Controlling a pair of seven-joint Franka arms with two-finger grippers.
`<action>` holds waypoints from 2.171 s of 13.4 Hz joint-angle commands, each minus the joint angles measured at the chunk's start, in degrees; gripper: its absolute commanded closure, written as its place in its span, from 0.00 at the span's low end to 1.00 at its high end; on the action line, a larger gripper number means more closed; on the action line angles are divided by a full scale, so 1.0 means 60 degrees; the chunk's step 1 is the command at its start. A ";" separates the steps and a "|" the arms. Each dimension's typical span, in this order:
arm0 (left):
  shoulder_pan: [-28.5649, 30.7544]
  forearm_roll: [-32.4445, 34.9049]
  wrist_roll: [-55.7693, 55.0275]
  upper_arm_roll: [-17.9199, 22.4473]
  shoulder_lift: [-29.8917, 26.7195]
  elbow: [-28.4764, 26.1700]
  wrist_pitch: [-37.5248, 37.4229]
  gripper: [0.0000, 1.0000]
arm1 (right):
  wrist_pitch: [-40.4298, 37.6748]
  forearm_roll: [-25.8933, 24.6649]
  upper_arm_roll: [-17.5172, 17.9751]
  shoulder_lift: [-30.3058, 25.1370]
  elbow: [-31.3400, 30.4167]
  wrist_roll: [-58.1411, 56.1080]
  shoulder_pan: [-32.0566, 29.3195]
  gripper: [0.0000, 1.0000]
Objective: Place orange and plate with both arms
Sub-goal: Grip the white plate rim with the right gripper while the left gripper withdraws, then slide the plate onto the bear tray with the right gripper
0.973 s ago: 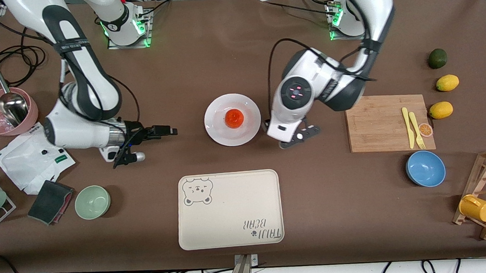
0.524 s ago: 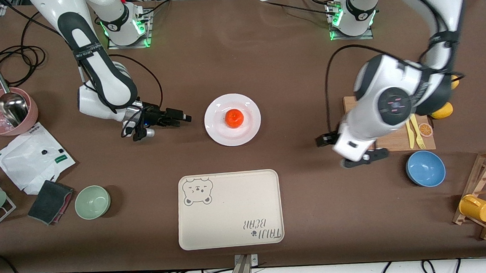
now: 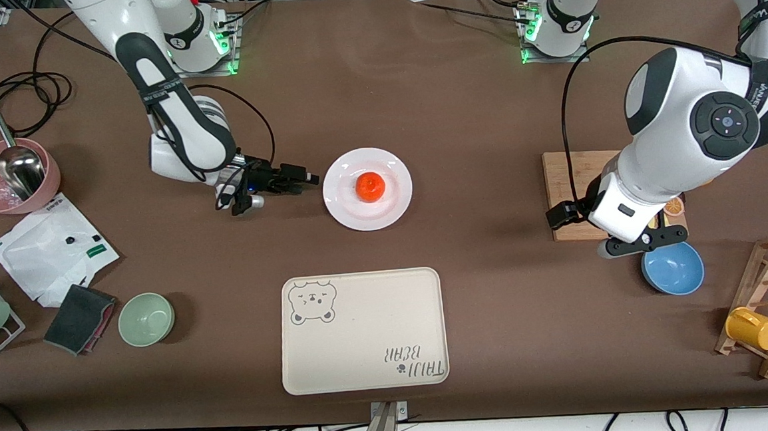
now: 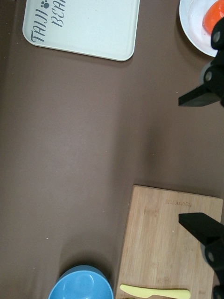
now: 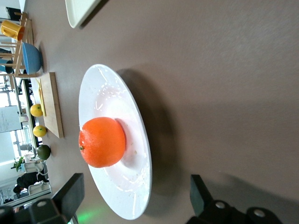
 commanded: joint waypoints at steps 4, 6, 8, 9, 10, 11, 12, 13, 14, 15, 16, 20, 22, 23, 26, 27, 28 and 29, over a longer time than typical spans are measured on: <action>0.0166 0.0028 0.0238 -0.0081 -0.0183 -0.0217 -0.0034 0.00 | 0.0418 0.0787 0.0033 0.1083 0.1198 -0.0238 0.0519 0.02; 0.0166 0.0043 0.0238 -0.0095 -0.0182 -0.0231 -0.0034 0.00 | 0.0360 0.0671 0.0033 0.1142 0.1227 -0.0325 0.0520 0.35; 0.0166 0.0028 0.0238 -0.0095 -0.0183 -0.0231 -0.0034 0.00 | 0.0331 0.0626 0.0033 0.1302 0.1402 -0.0573 0.0505 0.84; 0.0166 0.0043 0.0238 -0.0095 -0.0183 -0.0246 -0.0034 0.00 | 0.0331 0.0626 0.0033 0.1419 0.1534 -0.0589 0.0519 1.00; 0.0166 0.0028 0.0252 -0.0081 -0.0182 -0.0231 -0.0034 0.00 | 0.0316 0.0626 0.0033 0.1492 0.1665 -0.0589 0.0549 1.00; 0.0166 0.0028 0.0238 -0.0095 -0.0182 -0.0231 -0.0034 0.00 | 0.0316 0.0626 0.0018 0.1522 0.1725 -0.0575 0.0563 1.00; 0.0166 0.0028 0.0252 -0.0095 -0.0182 -0.0246 -0.0034 0.00 | 0.0316 0.0612 0.0018 0.1580 0.1769 -0.0545 0.0563 1.00; 0.0166 0.0028 0.0238 -0.0081 -0.0182 -0.0246 -0.0034 0.00 | 0.0316 0.0597 0.0018 0.1596 0.1784 -0.0545 0.0563 1.00; 0.0166 0.0028 0.0238 -0.0095 -0.0182 -0.0246 -0.0034 0.00 | 0.0330 0.0539 0.0004 0.1639 0.1828 -0.0560 0.0549 1.00; 0.0152 0.0028 0.0223 -0.0095 -0.0182 -0.0246 -0.0034 0.00 | 0.0316 0.0335 0.0004 0.1683 0.1929 -0.0545 0.0520 1.00; 0.0151 0.0028 0.0223 -0.0095 -0.0182 -0.0246 -0.0034 0.00 | 0.0316 0.0290 0.0004 0.1713 0.1945 -0.0516 0.0476 1.00; 0.0151 0.0028 0.0209 -0.0095 -0.0182 -0.0231 -0.0034 0.00 | 0.0301 0.0289 -0.0011 0.1713 0.2076 -0.0473 0.0417 1.00; 0.0137 0.0028 0.0165 -0.0095 -0.0182 -0.0217 -0.0034 0.00 | 0.0214 0.0377 -0.0026 0.1698 0.2354 -0.0399 0.0344 1.00; 0.0151 0.0028 0.0165 -0.0095 -0.0182 -0.0217 -0.0034 0.00 | 0.0068 0.0392 -0.0011 0.1698 0.2471 -0.0384 0.0170 1.00; 0.0151 0.0028 0.0179 -0.0095 -0.0182 -0.0217 -0.0034 0.00 | -0.0430 0.0377 -0.0026 0.1684 0.2852 -0.0311 -0.0256 1.00; 0.0151 0.0028 0.0165 -0.0095 -0.0182 -0.0217 -0.0034 0.00 | -0.0518 0.0363 -0.0026 0.1669 0.3056 -0.0137 -0.0344 1.00; 0.0151 0.0028 0.0165 -0.0095 -0.0182 -0.0217 -0.0034 0.00 | -0.0519 0.0363 -0.0026 0.1669 0.3276 0.0155 -0.0359 1.00; 0.0137 0.0028 0.0165 -0.0095 -0.0182 -0.0217 -0.0034 0.00 | -0.0519 0.0305 -0.0026 0.1683 0.3641 0.0506 -0.0432 1.00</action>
